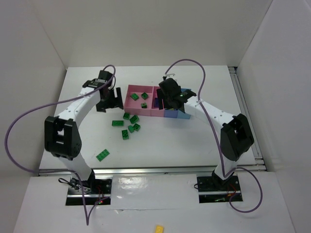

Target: Sort the legos into containers by color

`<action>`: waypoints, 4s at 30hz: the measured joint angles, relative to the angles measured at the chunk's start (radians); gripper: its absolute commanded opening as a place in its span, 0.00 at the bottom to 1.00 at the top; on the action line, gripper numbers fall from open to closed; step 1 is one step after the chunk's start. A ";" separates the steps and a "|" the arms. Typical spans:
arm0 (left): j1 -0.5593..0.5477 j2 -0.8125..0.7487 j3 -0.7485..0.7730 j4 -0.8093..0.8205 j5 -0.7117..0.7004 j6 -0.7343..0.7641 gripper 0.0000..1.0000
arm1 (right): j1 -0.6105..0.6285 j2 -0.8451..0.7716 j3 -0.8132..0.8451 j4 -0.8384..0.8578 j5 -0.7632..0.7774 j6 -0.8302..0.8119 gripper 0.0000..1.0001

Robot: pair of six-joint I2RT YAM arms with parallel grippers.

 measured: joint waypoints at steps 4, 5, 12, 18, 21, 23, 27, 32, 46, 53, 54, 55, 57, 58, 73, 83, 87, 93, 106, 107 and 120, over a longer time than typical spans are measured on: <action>0.029 -0.151 -0.203 0.024 -0.024 -0.035 0.93 | 0.001 0.000 0.000 0.000 -0.003 0.000 0.76; 0.030 -0.180 -0.249 0.035 -0.023 -0.051 0.93 | 0.001 0.000 0.000 0.000 -0.003 0.000 0.76; 0.009 -0.295 -0.453 0.002 -0.018 -0.143 1.00 | 0.005 0.000 0.000 0.000 -0.002 0.000 0.76; -0.007 -0.377 -0.583 -0.104 -0.003 -0.328 1.00 | 0.014 0.000 0.000 0.000 -0.003 0.000 0.76; -0.029 -0.457 -0.664 -0.146 0.009 -0.444 1.00 | 0.026 0.000 0.000 0.000 -0.003 0.000 0.76; -0.070 -0.525 -0.699 -0.187 0.010 -0.528 1.00 | 0.032 0.000 0.000 0.000 -0.003 0.000 0.76; -0.088 -0.628 -0.729 -0.232 -0.011 -0.644 1.00 | 0.036 0.000 0.000 0.000 -0.006 0.000 0.76; -0.034 -0.623 -0.756 -0.225 -0.058 -0.708 1.00 | 0.040 0.000 0.000 0.000 -0.008 0.000 0.76; 0.082 -0.480 -0.822 -0.087 -0.067 -0.680 0.96 | 0.043 0.000 0.000 -0.002 -0.010 0.000 0.77; 0.064 -0.347 -0.798 0.051 0.065 -0.574 0.92 | 0.043 0.001 0.000 -0.005 -0.010 0.000 0.77; 0.051 -0.323 -0.779 0.057 0.072 -0.566 0.92 | 0.043 0.001 0.000 -0.005 -0.010 0.000 0.77; 0.036 -0.302 -0.758 0.059 0.076 -0.547 0.92 | 0.043 0.001 0.000 -0.005 -0.010 0.000 0.77; 0.002 -0.260 -0.714 0.072 0.085 -0.525 0.92 | 0.043 0.001 0.000 -0.006 -0.010 0.000 0.77; -0.019 -0.239 -0.688 0.081 0.090 -0.515 0.92 | 0.043 0.001 0.000 -0.006 -0.010 0.000 0.77; -0.063 -0.110 -0.523 0.029 -0.068 -0.304 1.00 | 0.043 0.008 0.000 -0.006 -0.010 0.000 0.77; -0.068 -0.110 -0.533 0.150 0.018 -0.177 0.91 | 0.043 0.011 0.000 -0.006 -0.010 0.000 0.77; -0.113 -0.126 -0.561 0.165 0.038 -0.155 0.85 | 0.043 0.012 0.000 -0.006 -0.011 0.000 0.77; -0.171 -0.164 -0.607 0.130 0.037 -0.198 0.78 | 0.048 0.012 0.000 -0.006 -0.015 0.000 0.77; -0.212 -0.144 -0.573 0.088 -0.037 -0.283 0.30 | 0.051 0.012 0.000 -0.006 -0.016 0.000 0.77; -0.209 -0.143 -0.568 0.091 -0.050 -0.280 0.23 | 0.051 0.012 0.000 -0.006 -0.015 0.000 0.77; -0.179 -0.207 -0.208 -0.038 -0.135 -0.232 0.16 | 0.059 0.007 -0.001 -0.024 0.025 0.000 0.77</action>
